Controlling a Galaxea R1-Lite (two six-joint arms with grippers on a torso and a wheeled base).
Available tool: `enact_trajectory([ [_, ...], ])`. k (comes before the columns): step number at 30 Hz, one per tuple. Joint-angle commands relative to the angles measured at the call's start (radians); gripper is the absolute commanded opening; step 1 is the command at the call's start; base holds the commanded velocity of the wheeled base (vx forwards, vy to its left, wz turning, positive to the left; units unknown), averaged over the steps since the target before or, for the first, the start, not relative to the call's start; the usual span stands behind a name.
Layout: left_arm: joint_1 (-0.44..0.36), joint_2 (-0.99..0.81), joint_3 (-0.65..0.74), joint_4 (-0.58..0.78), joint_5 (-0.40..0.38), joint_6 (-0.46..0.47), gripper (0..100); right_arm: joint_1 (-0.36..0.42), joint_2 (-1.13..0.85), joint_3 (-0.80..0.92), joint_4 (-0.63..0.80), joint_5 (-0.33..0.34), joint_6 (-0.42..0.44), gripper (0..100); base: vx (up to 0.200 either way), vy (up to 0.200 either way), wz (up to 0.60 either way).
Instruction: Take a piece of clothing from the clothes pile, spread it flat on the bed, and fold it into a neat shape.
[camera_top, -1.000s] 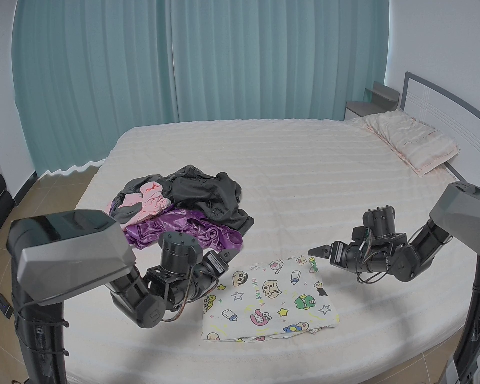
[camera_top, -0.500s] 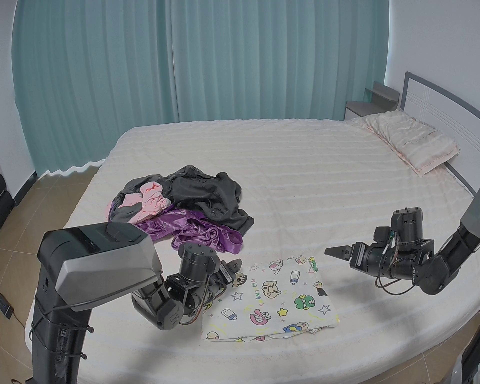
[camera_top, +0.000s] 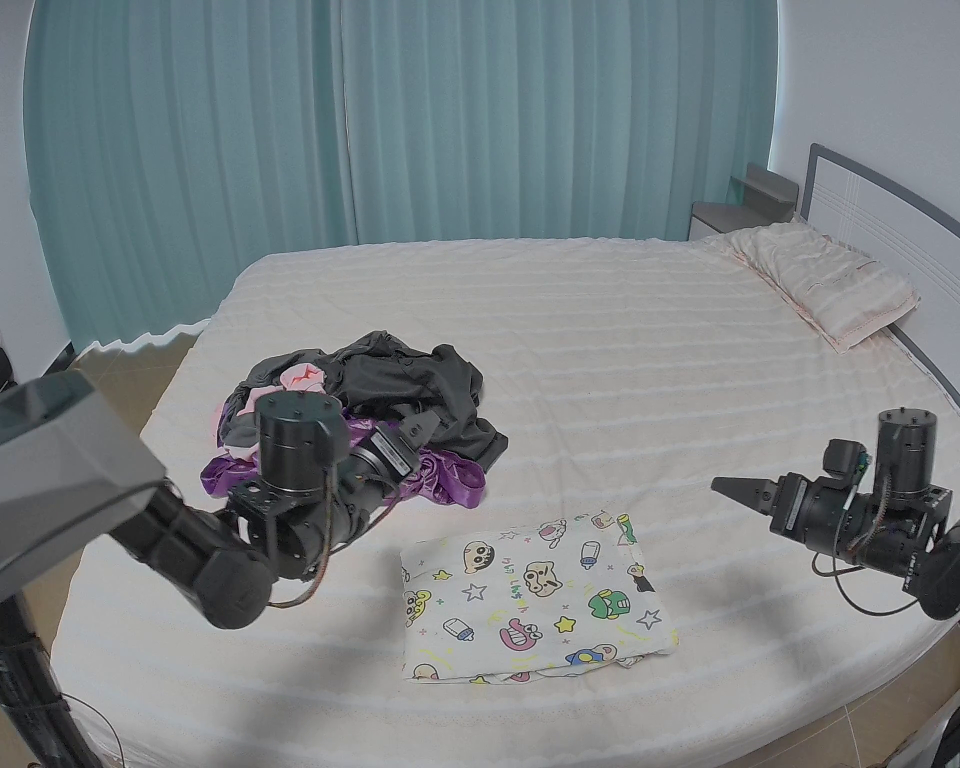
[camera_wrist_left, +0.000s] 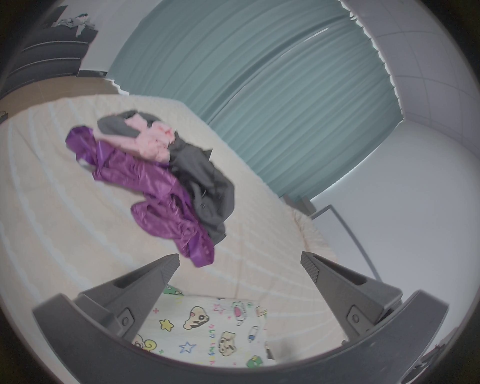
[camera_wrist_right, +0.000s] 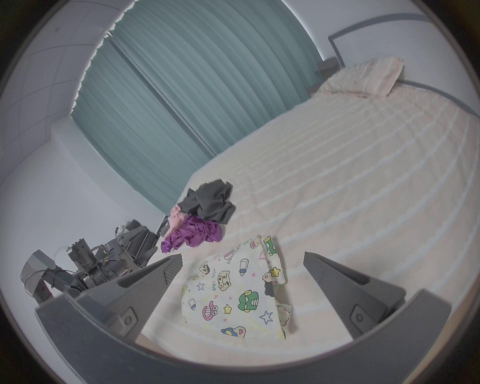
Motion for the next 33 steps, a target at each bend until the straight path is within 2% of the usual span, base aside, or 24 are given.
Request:
enact_trajectory([
  [1,0.013,-0.419,0.206,0.030,0.054,0.105,100,-0.001,-0.404,0.186,0.002,-0.038,-0.041,100,0.000,0.000,0.00],
  [3,0.010,-0.471,0.233,0.036,0.087,0.143,100,0.003,-0.471,0.223,0.003,-0.038,-0.050,100,0.000,0.000,0.00],
  [4,0.007,-0.551,0.273,0.036,0.135,0.178,100,0.007,-0.574,0.264,0.012,-0.038,-0.069,100,0.000,0.000,0.00],
  [7,0.001,-0.686,0.344,0.044,0.189,0.217,100,0.007,-0.724,0.315,0.036,-0.040,-0.092,100,0.000,0.000,0.00],
  [11,-0.005,-0.858,0.436,0.105,0.259,0.307,100,-0.004,-0.915,0.376,0.161,-0.043,-0.119,100,0.000,0.000,0.00],
  [13,-0.006,-0.988,0.465,0.159,0.275,0.338,100,-0.018,-1.083,0.396,0.301,-0.049,-0.124,100,0.000,0.000,0.00],
  [14,-0.006,-1.010,0.465,0.174,0.278,0.341,100,-0.018,-1.113,0.394,0.327,-0.049,-0.127,100,0.000,0.000,0.00],
  [15,-0.003,-1.086,0.459,0.245,0.288,0.359,100,-0.023,-1.229,0.382,0.439,-0.049,-0.144,100,0.000,0.000,0.00],
  [16,-0.003,-1.092,0.459,0.252,0.291,0.362,100,-0.023,-1.240,0.382,0.450,-0.049,-0.146,100,0.000,0.000,0.00],
  [18,-0.005,-1.207,0.459,0.373,0.336,0.418,100,-0.047,-1.387,0.344,0.638,-0.050,-0.193,100,0.000,0.000,0.00],
  [19,-0.005,-1.264,0.459,0.423,0.348,0.448,100,-0.047,-1.387,0.344,0.638,-0.050,-0.193,100,0.000,0.000,0.00],
  [20,-0.005,-1.272,0.459,0.427,0.348,0.453,100,-0.073,-1.459,0.324,0.740,-0.050,-0.219,100,0.000,0.000,0.00],
  [21,-0.003,-1.361,0.457,0.478,0.350,0.496,100,-0.105,-1.545,0.301,0.855,-0.050,-0.258,100,0.000,0.000,0.00],
  [22,0.001,-1.402,0.459,0.501,0.351,0.519,100,-0.116,-1.590,0.289,0.910,-0.050,-0.277,100,0.000,0.000,0.00],
  [26,0.067,-1.523,0.460,0.581,0.354,0.606,100,-0.121,-1.625,0.243,1.019,-0.050,-0.357,100,0.000,0.000,0.00],
  [31,0.135,-1.625,0.462,0.631,0.354,0.718,100,-0.122,-1.625,0.238,1.023,-0.050,-0.376,100,0.000,0.000,0.00],
  [33,0.195,-1.714,0.465,0.662,0.354,0.824,100,-0.127,-1.625,0.247,1.023,-0.057,-0.408,100,0.000,0.000,0.00],
])
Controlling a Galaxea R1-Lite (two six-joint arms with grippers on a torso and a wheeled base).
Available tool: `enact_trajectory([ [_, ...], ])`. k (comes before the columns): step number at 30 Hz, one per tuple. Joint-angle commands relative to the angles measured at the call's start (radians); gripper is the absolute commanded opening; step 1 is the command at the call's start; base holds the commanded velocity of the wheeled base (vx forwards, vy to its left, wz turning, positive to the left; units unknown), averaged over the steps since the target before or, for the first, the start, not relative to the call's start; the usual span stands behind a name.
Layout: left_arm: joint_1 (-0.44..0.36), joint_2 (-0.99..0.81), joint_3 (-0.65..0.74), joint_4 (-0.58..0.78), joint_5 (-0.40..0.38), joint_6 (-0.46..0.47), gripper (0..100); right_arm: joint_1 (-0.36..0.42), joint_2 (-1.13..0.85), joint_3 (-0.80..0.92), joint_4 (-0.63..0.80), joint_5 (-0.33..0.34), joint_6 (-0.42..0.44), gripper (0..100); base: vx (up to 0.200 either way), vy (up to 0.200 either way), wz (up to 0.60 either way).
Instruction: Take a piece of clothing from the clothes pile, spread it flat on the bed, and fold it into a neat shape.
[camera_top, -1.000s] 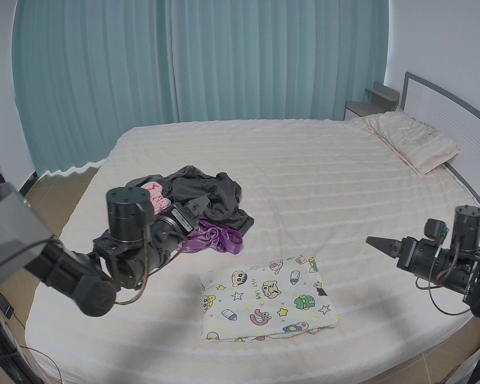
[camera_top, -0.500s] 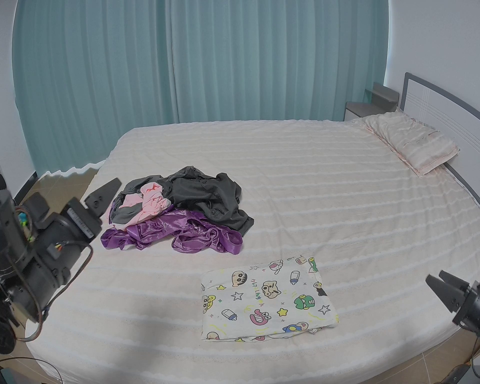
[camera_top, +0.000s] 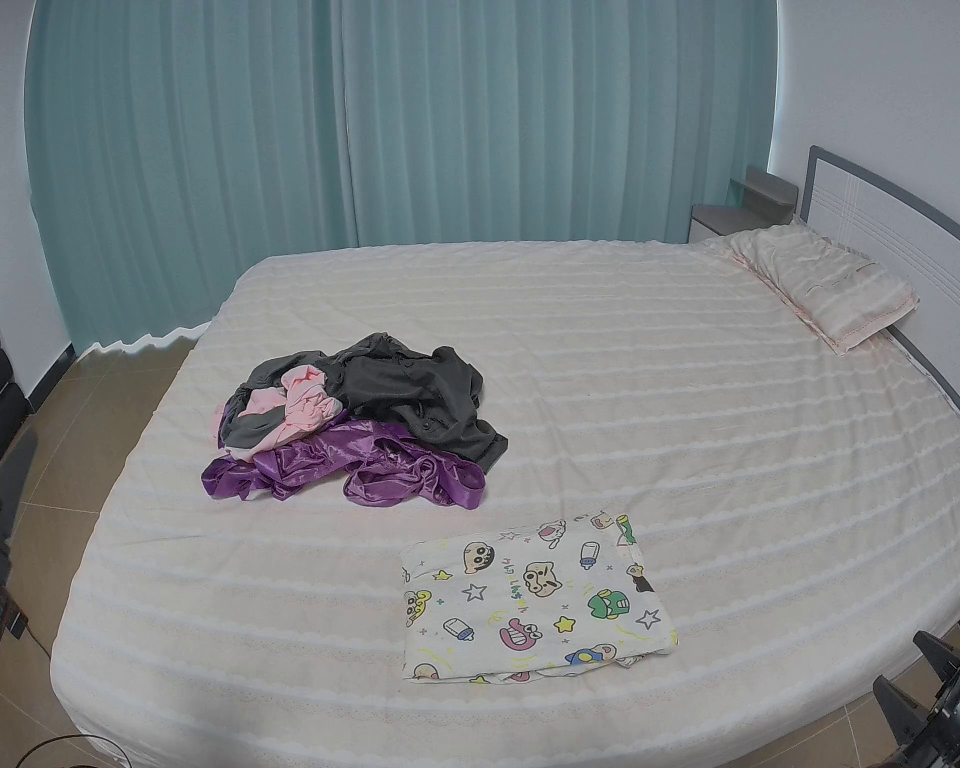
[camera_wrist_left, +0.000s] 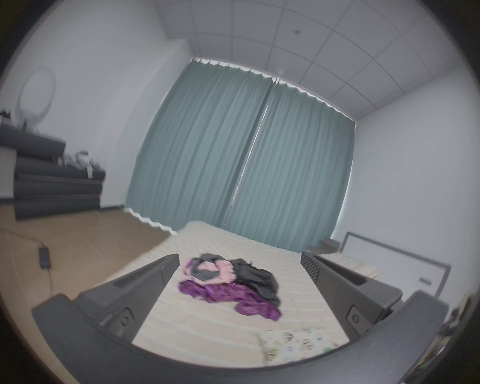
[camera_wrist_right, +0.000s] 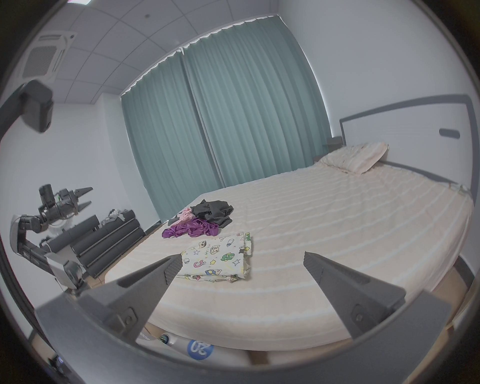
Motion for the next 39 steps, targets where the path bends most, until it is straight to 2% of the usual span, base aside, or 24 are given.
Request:
enact_trajectory([
  [1,0.158,-0.349,0.020,0.126,0.020,0.202,100,-0.037,-0.159,-0.020,0.083,-0.025,-0.099,100,0.000,0.000,0.00],
  [6,0.287,-0.441,0.023,0.203,0.011,0.223,100,-0.037,-0.159,0.014,0.073,-0.125,-0.184,100,0.000,0.000,0.00],
  [10,0.344,-0.507,0.023,0.274,-0.027,0.237,100,-0.037,-0.159,0.020,0.060,-0.134,-0.231,100,0.000,0.000,0.00],
  [11,0.393,-0.529,0.032,0.309,-0.043,0.239,100,-0.037,-0.159,0.021,0.054,-0.139,-0.241,100,0.000,0.000,0.00],
  [13,0.437,-0.562,0.058,0.329,-0.050,0.245,100,-0.037,-0.159,0.021,0.054,-0.162,-0.237,100,0.000,0.000,0.00],
  [17,0.446,-0.609,0.132,0.337,-0.070,0.272,100,-0.037,-0.159,0.020,0.053,-0.252,-0.247,100,0.000,0.000,0.00],
  [21,0.446,-0.609,0.224,0.306,-0.075,0.277,100,-0.037,-0.159,0.023,0.051,-0.211,-0.251,100,0.000,0.000,0.00],
  [22,0.446,-0.609,0.279,0.264,-0.090,0.279,100,-0.037,-0.159,0.027,0.050,-0.154,-0.248,100,0.000,0.000,0.00],
  [24,0.446,-0.609,0.339,0.215,-0.135,0.280,100,-0.037,-0.159,0.037,0.039,-0.099,-0.245,100,0.000,0.000,0.00],
  [26,0.446,-0.609,0.339,0.218,-0.198,0.274,100,-0.037,-0.159,0.043,0.020,-0.056,-0.228,100,0.000,0.000,0.00],
  [31,0.446,-0.610,0.339,0.300,-0.302,0.272,100,-0.037,-0.159,0.055,-0.009,-0.047,-0.208,100,0.000,0.000,0.00],
  [33,0.445,-0.609,0.339,0.352,-0.394,0.260,100,-0.037,-0.159,0.057,-0.010,-0.050,-0.210,100,0.000,0.000,0.00],
  [37,0.445,-0.609,0.339,0.340,-0.583,0.239,100,-0.037,-0.159,0.057,-0.012,-0.045,-0.214,100,0.000,0.000,0.00],
  [39,0.445,-0.609,0.339,0.340,-0.598,0.242,100,-0.037,-0.159,0.057,-0.012,-0.045,-0.216,100,0.000,0.000,0.00],
])
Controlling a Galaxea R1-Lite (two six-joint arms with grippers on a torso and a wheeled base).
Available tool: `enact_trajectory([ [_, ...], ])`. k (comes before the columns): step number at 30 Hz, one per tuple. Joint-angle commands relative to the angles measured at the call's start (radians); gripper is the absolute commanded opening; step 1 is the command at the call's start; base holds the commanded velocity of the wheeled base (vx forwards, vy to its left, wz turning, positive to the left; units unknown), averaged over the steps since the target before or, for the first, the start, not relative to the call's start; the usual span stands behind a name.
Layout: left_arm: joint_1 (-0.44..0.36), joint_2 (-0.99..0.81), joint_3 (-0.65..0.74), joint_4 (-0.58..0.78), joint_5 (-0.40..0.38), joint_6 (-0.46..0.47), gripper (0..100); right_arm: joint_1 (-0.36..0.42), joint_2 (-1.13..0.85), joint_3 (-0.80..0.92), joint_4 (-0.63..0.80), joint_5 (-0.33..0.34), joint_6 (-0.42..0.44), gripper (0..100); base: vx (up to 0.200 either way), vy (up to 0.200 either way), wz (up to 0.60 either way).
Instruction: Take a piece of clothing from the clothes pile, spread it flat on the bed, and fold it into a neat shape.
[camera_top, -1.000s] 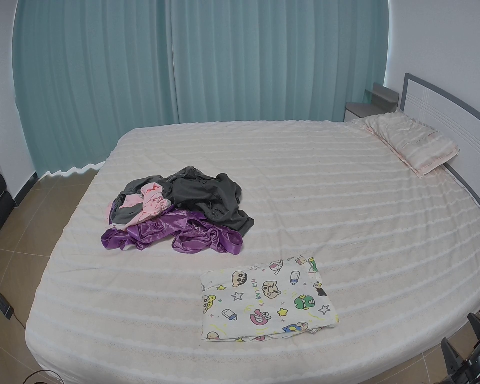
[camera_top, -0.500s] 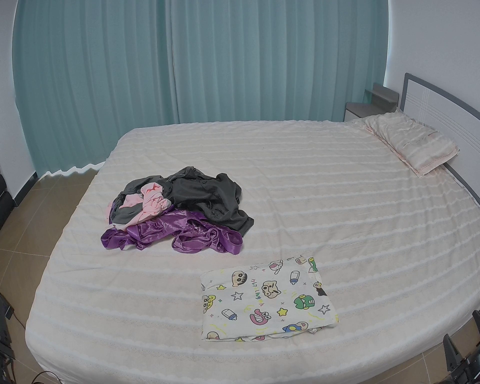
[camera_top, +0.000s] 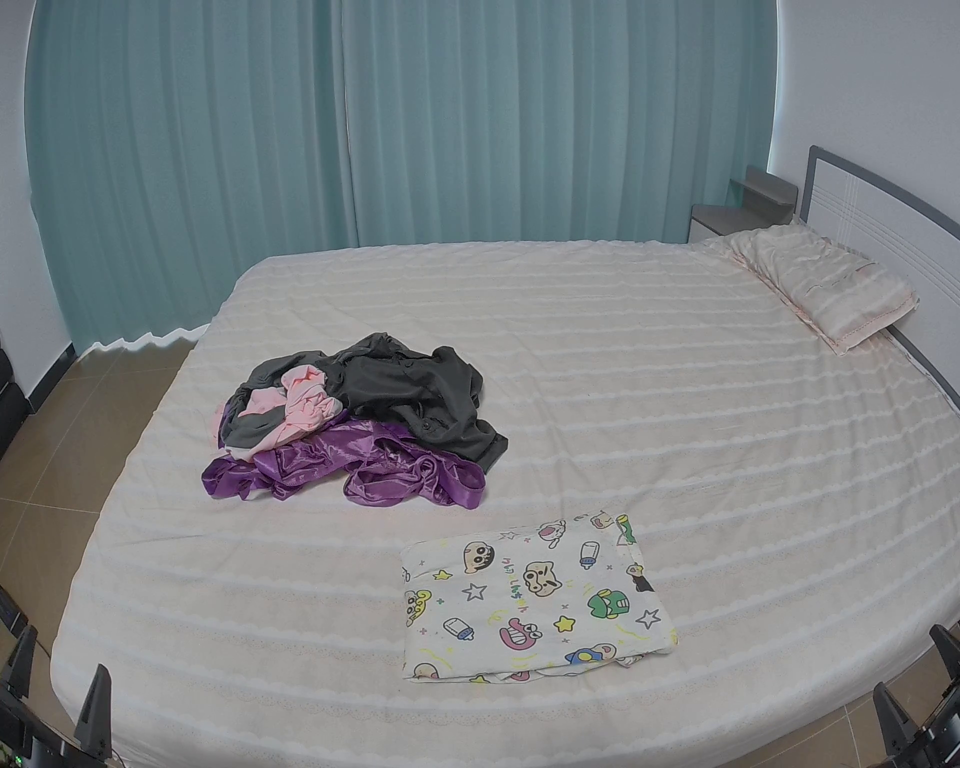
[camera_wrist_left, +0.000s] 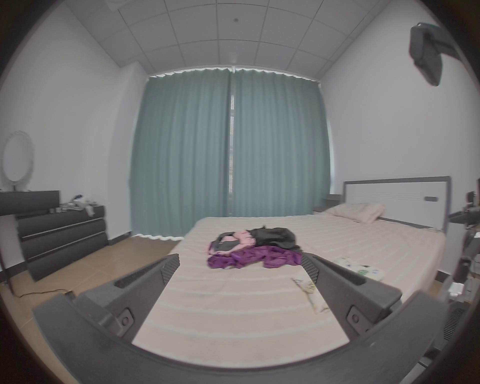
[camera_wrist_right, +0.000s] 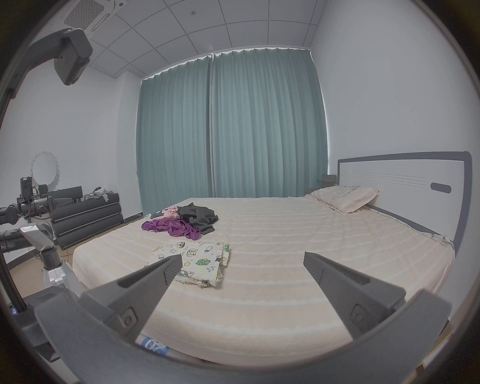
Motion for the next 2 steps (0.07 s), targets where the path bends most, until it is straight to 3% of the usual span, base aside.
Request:
enact_trajectory([
  [1,0.000,-0.004,0.018,-0.003,-0.088,-0.010,100,0.000,-0.011,0.003,-0.004,0.004,-0.005,100,0.000,0.000,0.00],
  [2,0.000,-0.004,0.018,-0.003,-0.088,-0.013,100,0.000,-0.011,0.003,-0.004,0.002,-0.004,100,0.000,0.000,0.00],
])
